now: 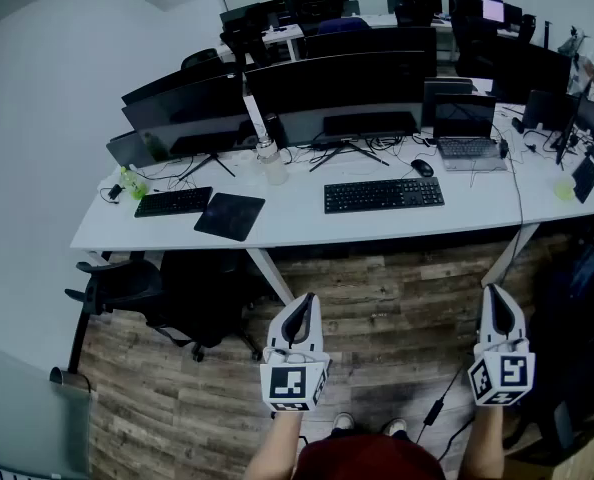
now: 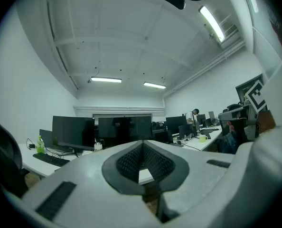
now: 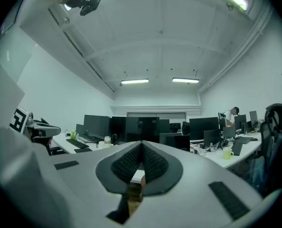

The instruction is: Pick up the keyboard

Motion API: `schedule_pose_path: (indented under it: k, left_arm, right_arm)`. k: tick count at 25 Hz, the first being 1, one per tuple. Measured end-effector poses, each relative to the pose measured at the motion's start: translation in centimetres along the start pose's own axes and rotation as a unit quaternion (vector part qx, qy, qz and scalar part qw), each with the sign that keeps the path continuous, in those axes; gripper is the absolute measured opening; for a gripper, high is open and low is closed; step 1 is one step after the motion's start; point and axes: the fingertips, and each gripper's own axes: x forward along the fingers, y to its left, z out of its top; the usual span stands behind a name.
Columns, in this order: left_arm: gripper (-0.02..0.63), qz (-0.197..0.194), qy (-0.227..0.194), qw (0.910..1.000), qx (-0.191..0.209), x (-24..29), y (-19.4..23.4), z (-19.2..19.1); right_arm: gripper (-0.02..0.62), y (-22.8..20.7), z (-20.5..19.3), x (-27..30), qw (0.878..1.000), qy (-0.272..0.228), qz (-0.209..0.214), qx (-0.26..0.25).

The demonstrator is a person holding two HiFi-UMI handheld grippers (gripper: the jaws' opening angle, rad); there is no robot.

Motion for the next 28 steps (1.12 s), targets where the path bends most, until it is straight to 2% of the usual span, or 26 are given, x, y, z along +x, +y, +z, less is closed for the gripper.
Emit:
schedule_pose_path:
  k: [11, 28]
  left_arm:
    - [0.002, -0.010, -0.007, 0.9999, -0.012, -1.0, 2.3, -0.6]
    - [0.002, -0.033, -0.001, 0.9993, -0.016, -0.6, 6.7, -2.2]
  right_arm:
    - [-0.008, 3.4, -0.7, 0.8, 1.000, 0.009, 0.007, 0.000]
    - [-0.008, 7.1, -1.6, 1.8, 1.000, 0.022, -0.012, 0.011]
